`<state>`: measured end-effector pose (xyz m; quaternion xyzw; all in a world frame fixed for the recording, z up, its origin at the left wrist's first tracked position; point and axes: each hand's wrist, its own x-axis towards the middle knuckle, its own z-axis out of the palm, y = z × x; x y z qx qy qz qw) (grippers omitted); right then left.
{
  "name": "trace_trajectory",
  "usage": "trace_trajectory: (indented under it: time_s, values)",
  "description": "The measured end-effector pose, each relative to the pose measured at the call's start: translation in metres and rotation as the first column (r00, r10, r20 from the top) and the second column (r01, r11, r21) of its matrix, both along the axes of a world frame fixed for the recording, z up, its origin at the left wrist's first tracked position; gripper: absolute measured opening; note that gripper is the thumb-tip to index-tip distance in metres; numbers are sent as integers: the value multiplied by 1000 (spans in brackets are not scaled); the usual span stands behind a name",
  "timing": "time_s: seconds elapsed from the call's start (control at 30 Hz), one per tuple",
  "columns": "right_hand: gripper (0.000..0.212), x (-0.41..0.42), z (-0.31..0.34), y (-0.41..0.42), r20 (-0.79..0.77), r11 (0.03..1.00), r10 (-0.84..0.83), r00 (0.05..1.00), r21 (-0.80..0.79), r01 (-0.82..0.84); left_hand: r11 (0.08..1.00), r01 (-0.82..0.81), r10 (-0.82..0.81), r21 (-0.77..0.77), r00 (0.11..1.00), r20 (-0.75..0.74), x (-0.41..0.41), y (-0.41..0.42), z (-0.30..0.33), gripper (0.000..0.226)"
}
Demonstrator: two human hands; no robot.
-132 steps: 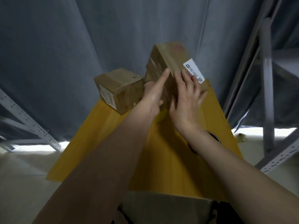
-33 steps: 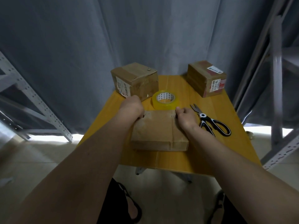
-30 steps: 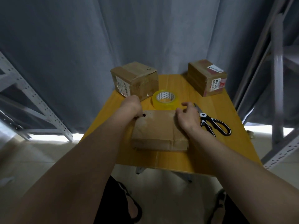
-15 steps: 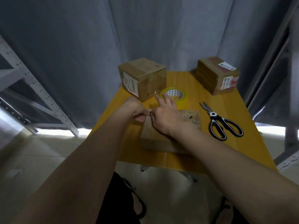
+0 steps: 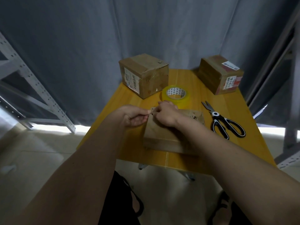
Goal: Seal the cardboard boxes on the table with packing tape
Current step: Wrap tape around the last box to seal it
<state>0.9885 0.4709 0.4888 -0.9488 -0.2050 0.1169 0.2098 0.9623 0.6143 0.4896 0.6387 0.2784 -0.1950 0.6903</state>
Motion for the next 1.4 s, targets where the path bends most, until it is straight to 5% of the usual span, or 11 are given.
trace_trajectory:
  time_s: [0.17, 0.47, 0.6, 0.77, 1.13, 1.4]
  values:
    - [18, -3, -4, -2, 3, 943, -125, 992, 311, 118, 996, -9, 10, -90, 1000, 15, -4, 6, -4, 15]
    - [19, -6, -2, -5, -19, 844, -187, 982, 508, 171, 941, 118, -157, 318, 983, 100, -4, -6, 14, 11]
    - [19, -5, -1, -6, -9, 852, -183, 983, 497, 163, 745, 74, -201, 663, 972, 118, 2, -26, 16, 20]
    - [17, -4, -1, -9, -8, 839, -197, 980, 516, 173, 363, -25, -268, 932, 955, 130, 3, -36, 15, 22]
    - [8, -3, -8, -3, 98, 855, -314, 944, 461, 237, 357, -387, -160, 851, 871, 463, -20, -62, -8, 18]
    - [28, 2, 2, -29, 64, 863, -185, 981, 488, 131, 257, -493, -306, 831, 774, 554, -31, -80, -17, 16]
